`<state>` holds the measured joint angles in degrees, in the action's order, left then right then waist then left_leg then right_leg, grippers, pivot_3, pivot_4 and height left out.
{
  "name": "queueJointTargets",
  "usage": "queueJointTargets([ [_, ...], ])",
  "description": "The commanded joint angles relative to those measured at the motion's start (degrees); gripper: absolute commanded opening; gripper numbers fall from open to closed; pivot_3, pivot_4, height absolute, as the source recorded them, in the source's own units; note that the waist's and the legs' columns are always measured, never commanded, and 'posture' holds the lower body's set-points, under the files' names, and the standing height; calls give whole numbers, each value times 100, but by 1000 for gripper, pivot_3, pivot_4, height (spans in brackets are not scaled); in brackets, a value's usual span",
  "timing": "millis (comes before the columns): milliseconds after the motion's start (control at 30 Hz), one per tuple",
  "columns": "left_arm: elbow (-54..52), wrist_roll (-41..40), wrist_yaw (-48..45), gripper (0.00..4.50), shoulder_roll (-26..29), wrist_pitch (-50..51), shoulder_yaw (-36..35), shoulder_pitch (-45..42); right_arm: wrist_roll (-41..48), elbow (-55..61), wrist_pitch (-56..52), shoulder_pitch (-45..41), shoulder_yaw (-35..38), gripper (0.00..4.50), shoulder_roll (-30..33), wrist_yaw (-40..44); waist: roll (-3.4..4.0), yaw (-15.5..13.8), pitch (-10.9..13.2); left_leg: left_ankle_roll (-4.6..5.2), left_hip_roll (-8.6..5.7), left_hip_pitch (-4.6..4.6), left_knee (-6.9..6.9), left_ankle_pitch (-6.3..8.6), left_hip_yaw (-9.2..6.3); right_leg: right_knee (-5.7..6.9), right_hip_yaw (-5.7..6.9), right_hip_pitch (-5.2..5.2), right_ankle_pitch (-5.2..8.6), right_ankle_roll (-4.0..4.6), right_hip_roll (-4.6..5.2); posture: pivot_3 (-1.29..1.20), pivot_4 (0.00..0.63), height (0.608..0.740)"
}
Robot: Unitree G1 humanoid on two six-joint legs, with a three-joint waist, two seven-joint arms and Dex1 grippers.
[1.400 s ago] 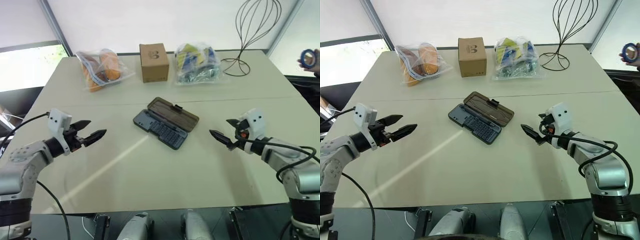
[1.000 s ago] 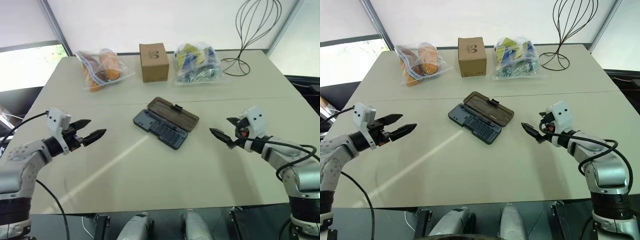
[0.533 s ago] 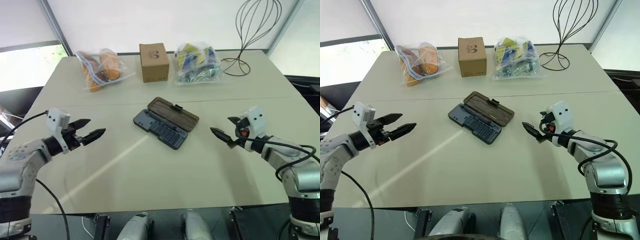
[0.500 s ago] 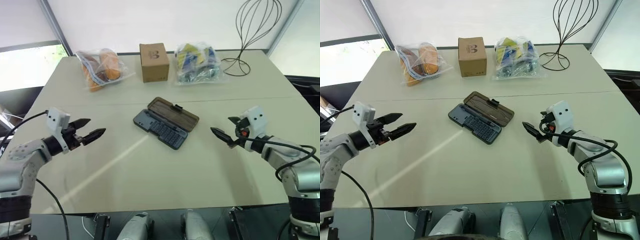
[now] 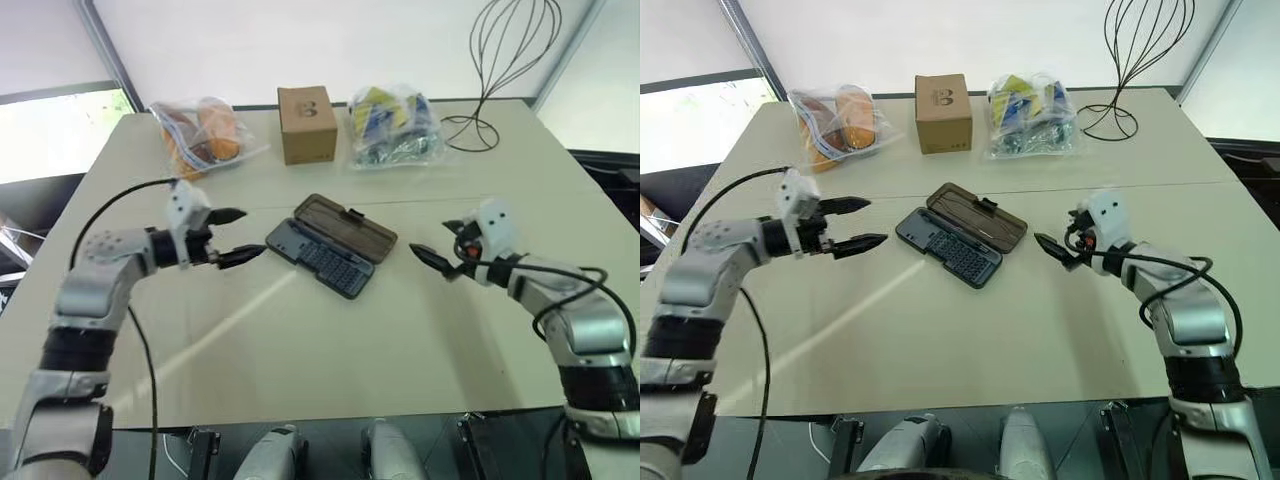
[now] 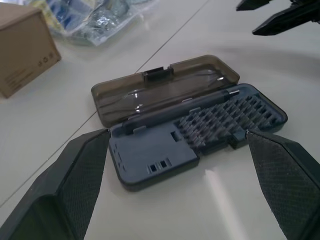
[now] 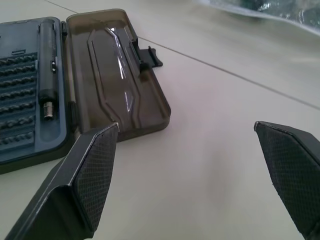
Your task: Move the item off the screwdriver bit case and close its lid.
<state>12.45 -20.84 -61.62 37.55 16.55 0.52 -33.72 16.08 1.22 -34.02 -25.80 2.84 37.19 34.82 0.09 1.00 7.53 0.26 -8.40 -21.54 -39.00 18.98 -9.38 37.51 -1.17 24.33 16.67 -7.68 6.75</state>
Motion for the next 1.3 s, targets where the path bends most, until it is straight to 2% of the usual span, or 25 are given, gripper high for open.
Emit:
queueJointTargets([
  [33, 768, 521, 404, 4500, -184, -768, 11, -417, -352, -1006, 293, -911, -303, 4470, -239, -14, -1, 27, 1, 0, 1, 2, 1, 0, 2, 1, 2, 1, 0, 0, 0, 0, 150, 740],
  [200, 1074, 709, 630, 4500, -481, -1182, -26, -552, -826, -3287, 984, -2497, -673, 4470, -799, 134, -3, 132, 2, -1, 5, -5, -1, 0, 2, 9, 4, 14, 0, 0, 2, 0, 150, 740],
  [333, 782, 621, 773, 4500, -572, -1119, -131, -332, -1039, -4587, 1356, -3270, -811, 4470, -1032, 475, -3, 155, 2, 0, 0, -11, -10, 0, -5, 13, 10, 19, -1, 0, 6, 0, 150, 740],
  [467, 366, 436, 1204, 4500, -696, -885, -416, 7, -1286, -5324, 1531, -3604, -988, 4470, -1131, 875, -3, 180, 2, 0, -1, -13, -12, 0, -6, 38, 10, 30, -1, 0, 8, 0, 150, 740],
  [600, -199, 329, 1560, 4500, -789, -614, -604, 459, -1648, -5582, 1765, -3510, -1314, 4470, -1125, 1317, -3, 199, 2, 0, -1, -13, -11, 0, -5, 46, 9, 34, -1, 0, 8, 0, 150, 740],
  [767, -440, 280, 1865, 4500, -893, -463, -705, 610, -1883, -5973, 1890, -3475, -1402, 4470, -1238, 1395, -4, 206, 1, 0, -1, -15, -10, 0, -6, 49, 10, 34, -1, 0, 7, 0, 150, 740],
  [867, -540, 286, 1917, 4500, -915, -429, -689, 621, -1995, -6299, 1979, -3513, -1407, 3632, -1343, 1306, -4, 221, 1, 0, -1, -10, -10, 0, -6, 50, 10, 26, -1, 0, 6, 0, 150, 740],
  [1067, -631, 316, 1994, 4500, -896, -426, -718, 586, -2071, -6800, 1964, -3709, -1400, 366, -1483, 1540, -7, 229, -2, 0, -2, 4, -12, 0, -6, 49, 10, 11, -1, 0, 6, 0, 150, 740],
  [1100, -638, 326, 1999, 4500, -890, -435, -714, 586, -2084, -6850, 1953, -3734, -1406, 123, -1502, 1596, -9, 230, -3, 0, -2, 4, -14, 0, -6, 49, 10, 10, -1, 1, 6, 0, 150, 740],
  [1233, -711, 306, 2046, 4500, -898, -421, -731, 621, -2201, -6989, 2004, -3785, -1463, 123, -1548, 1747, -15, 235, -9, 0, -3, 6, -15, 0, -8, 51, 9, 9, -1, 1, 6, 0, 150, 740],
  [1300, -767, 307, 2071, 4500, -900, -416, -730, 683, -2403, -6930, 2451, -3728, -1621, 123, -1455, 1769, -15, 238, -9, -1, -3, 6, -15, 0, -8, 53, 9, 10, -1, 1, 6, 0, 150, 740],
])
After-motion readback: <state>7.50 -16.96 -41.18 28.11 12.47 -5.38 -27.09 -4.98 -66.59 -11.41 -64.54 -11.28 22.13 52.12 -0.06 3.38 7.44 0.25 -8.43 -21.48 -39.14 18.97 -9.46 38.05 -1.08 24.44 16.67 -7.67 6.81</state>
